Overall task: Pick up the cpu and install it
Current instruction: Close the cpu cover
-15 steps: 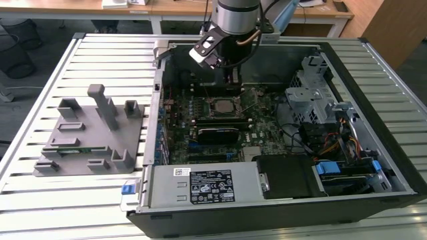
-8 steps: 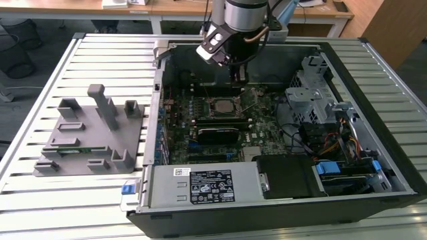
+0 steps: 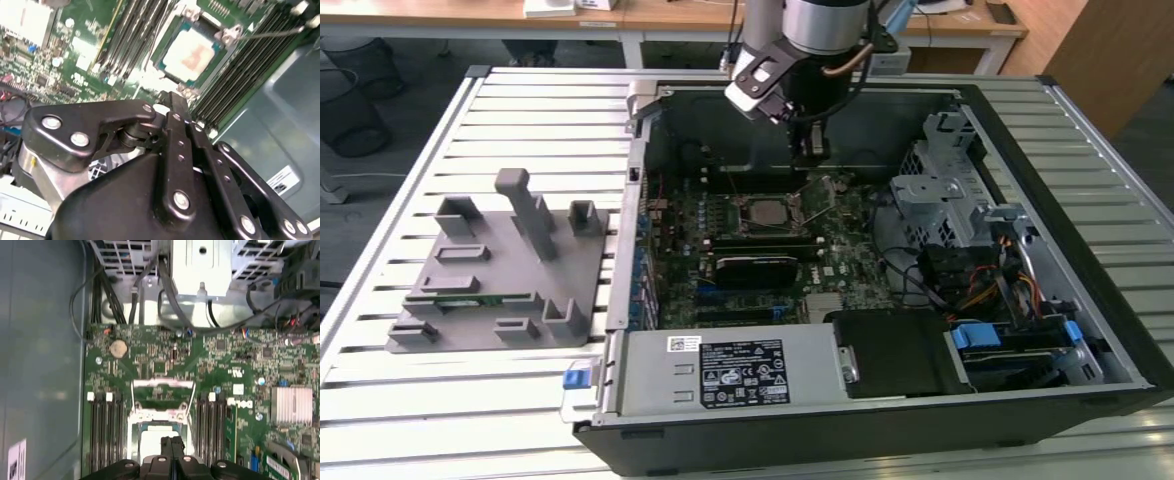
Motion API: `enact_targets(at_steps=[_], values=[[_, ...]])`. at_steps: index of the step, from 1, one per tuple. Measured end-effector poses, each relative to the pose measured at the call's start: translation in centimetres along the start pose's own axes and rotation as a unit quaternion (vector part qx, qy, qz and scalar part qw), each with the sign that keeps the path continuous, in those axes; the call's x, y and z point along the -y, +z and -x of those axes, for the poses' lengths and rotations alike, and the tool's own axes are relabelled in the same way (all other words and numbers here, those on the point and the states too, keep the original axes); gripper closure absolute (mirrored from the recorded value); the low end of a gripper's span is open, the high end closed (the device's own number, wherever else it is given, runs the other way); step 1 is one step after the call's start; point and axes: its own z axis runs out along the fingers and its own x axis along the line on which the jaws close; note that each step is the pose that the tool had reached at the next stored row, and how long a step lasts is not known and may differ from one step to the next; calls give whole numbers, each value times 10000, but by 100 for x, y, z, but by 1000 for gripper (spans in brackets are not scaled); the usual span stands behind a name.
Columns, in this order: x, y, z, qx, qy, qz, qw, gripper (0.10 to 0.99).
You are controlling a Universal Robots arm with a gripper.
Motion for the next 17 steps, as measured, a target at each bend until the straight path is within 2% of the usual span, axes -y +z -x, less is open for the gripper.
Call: enact_targets(at_steps=[10, 17], values=[[-252, 5, 2, 0, -2, -44, 10000, 980], [-379, 13, 3, 0, -3, -56, 10000, 980]])
